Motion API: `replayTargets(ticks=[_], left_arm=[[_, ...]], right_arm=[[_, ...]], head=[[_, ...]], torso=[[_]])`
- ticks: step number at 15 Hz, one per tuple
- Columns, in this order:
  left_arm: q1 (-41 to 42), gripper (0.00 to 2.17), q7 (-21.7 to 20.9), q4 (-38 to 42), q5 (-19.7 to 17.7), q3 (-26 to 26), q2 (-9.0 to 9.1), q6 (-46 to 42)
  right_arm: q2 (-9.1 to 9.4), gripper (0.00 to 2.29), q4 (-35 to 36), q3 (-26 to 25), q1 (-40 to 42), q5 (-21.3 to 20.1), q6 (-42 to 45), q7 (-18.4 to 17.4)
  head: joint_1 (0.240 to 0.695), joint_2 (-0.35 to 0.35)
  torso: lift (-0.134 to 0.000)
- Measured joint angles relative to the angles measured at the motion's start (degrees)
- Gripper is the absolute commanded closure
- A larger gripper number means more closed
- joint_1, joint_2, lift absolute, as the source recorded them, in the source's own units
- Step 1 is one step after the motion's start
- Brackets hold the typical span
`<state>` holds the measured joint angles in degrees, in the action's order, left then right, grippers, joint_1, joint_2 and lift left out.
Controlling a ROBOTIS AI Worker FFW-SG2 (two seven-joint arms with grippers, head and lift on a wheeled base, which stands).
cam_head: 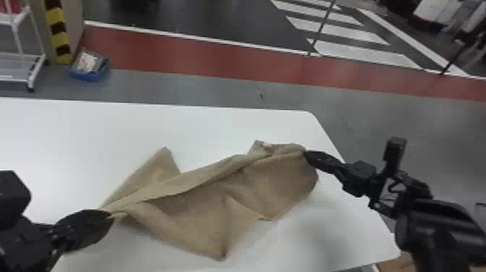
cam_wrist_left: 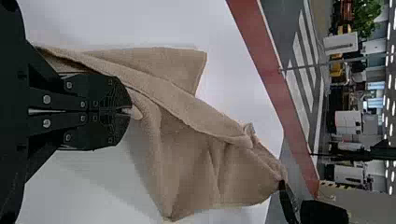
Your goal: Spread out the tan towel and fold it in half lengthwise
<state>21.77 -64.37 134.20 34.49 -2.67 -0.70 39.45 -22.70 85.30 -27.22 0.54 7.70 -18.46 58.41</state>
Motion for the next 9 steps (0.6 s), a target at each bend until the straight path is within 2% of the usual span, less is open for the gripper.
replayTargets(ticks=[3, 9], left_arm=[[-0.28, 1.67, -1.09, 1.95, -1.09, 3.69, 0.0, -1.24], [-1.0, 1.68, -1.0, 0.5, -4.74, 11.53, 0.02, -4.0]], right_arm=[[-1.36, 2.16, -0.9, -1.22, -1.12, -1.08, -4.39, -2.31], [-3.57, 2.16, -6.57, 0.14, -3.66, -5.1, -7.05, -6.88]], head=[[0.695, -0.35], [0.695, -0.35]], torso=[[-0.12], [-0.12]])
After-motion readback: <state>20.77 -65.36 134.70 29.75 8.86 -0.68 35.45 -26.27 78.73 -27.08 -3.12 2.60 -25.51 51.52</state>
